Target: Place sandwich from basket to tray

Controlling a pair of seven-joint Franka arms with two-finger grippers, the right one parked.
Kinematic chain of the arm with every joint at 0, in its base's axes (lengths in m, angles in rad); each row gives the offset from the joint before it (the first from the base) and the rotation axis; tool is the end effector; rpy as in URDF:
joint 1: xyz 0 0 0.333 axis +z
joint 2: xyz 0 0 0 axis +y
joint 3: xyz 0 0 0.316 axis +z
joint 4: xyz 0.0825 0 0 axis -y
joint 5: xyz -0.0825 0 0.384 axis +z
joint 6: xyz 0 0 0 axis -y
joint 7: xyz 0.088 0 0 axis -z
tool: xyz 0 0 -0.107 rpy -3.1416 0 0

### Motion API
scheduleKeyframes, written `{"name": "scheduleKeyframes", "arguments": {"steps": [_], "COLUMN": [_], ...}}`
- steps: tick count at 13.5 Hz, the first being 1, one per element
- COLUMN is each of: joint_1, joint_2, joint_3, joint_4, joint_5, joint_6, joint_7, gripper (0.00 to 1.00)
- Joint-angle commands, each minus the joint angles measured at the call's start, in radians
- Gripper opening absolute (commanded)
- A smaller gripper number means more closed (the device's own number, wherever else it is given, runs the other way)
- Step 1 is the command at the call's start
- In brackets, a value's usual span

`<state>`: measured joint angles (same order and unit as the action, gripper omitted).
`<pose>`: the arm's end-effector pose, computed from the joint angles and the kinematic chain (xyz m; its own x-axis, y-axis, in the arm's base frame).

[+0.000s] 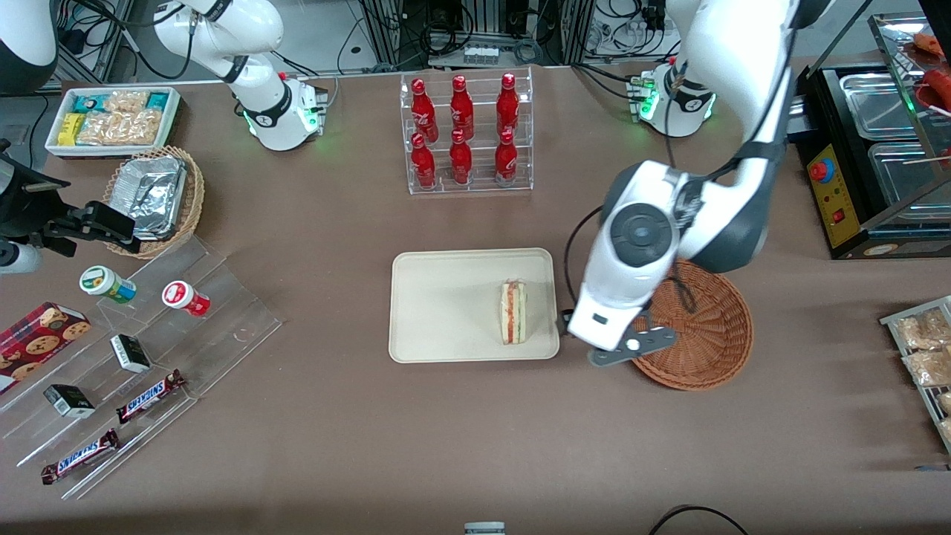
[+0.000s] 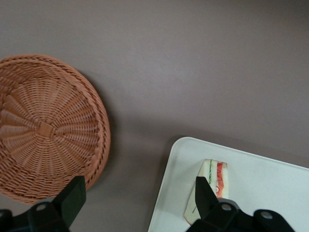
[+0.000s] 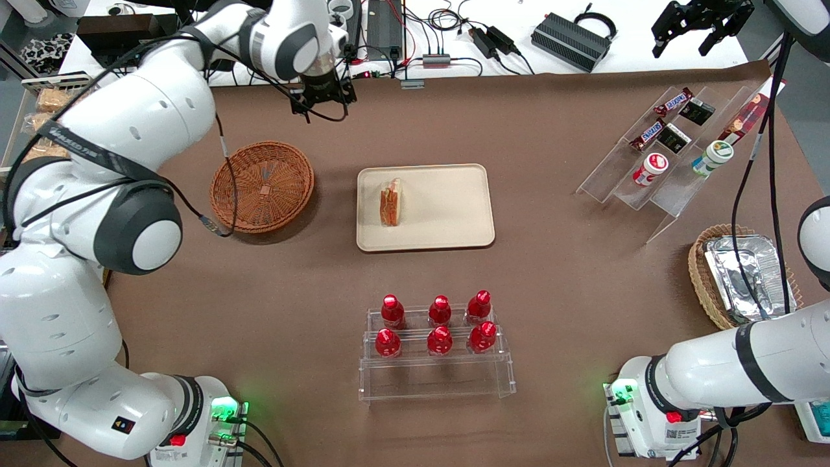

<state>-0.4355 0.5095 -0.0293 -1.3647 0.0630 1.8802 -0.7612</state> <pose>0.6349 -0.3086 0.4264 0.9603 0.2768 0.0359 0.2779 -0.9602 -0.0291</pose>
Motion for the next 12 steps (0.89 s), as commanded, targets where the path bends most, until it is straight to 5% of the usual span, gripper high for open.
{"name": "scheduleKeyframes", "arguments": {"steps": [1, 12], "joint_1": [0.047, 0.263], "joint_2": [-0.058, -0.189], "joint_3": [-0.006, -0.004], "joint_4": [-0.007, 0.01], "joint_5": [-0.032, -0.038], "joint_6": [-0.077, -0.266], "joint_7": [0.058, 0.144], "gripper": [1.0, 1.0]}}
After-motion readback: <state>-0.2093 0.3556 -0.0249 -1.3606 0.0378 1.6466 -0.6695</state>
